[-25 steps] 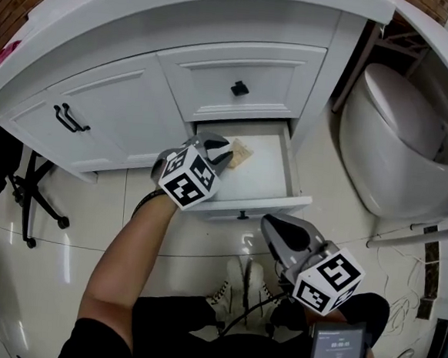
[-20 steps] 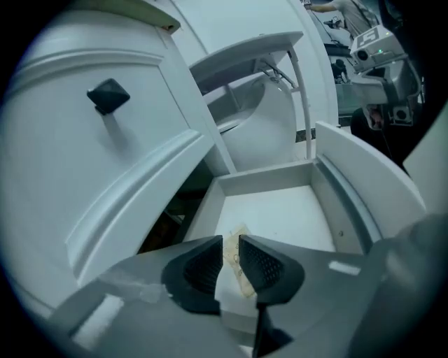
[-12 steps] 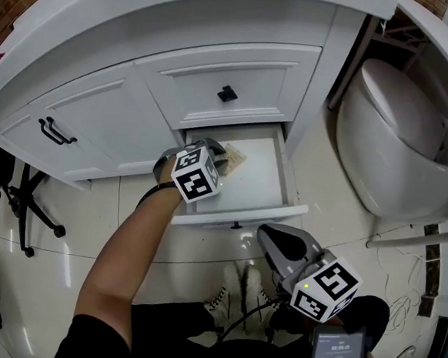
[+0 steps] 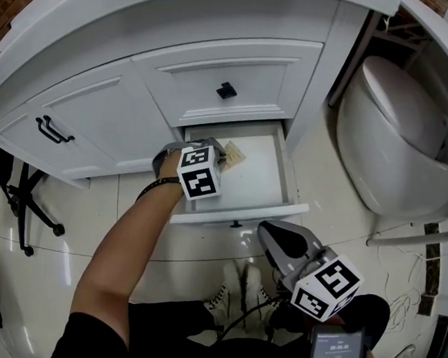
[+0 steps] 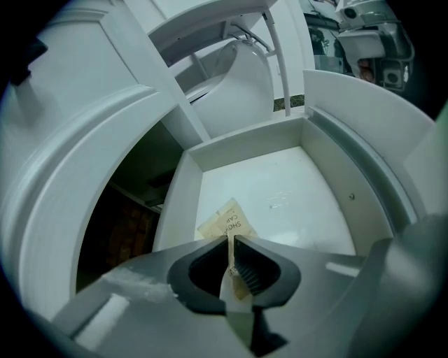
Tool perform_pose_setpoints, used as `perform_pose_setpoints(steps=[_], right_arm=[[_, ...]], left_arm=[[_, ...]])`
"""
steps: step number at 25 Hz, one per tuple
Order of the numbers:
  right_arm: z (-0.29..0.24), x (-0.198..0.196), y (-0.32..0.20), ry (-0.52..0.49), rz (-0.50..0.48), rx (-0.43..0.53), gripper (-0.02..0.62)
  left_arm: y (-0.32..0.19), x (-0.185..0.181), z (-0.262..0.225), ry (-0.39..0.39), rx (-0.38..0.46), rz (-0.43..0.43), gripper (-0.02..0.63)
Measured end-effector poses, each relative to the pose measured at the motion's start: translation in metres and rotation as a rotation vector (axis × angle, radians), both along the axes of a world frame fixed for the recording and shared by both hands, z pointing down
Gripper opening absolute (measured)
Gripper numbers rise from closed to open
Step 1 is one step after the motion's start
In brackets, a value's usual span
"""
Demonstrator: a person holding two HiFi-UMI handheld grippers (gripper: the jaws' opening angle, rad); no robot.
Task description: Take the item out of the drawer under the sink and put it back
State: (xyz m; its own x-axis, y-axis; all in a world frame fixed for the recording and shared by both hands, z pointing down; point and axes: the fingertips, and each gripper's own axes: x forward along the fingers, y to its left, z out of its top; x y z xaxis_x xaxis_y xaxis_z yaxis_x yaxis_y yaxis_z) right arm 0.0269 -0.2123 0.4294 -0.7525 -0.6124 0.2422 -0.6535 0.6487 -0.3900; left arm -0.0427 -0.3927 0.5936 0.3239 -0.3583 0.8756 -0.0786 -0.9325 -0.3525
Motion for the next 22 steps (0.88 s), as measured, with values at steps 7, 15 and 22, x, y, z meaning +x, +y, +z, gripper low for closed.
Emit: perform_pose_setpoints(steps=[7, 15, 22], right_arm=[[0.0, 0.003, 0.003, 0.007, 0.009, 0.0, 0.008], [-0.009, 0.006, 0.009, 0.015, 0.017, 0.02, 0.008], [-0.022, 0.011, 0.016, 0.024, 0.031, 0.045, 0.008]], left_arm=[[-0.001, 0.0, 0.001, -0.015, 0.008, -0.003, 0.018], [-0.003, 0.0, -0.023, 0.049, 0.042, -0.058, 0.008], [0.01, -0.005, -0.077, 0.098, 0.123, -0.061, 0.008]])
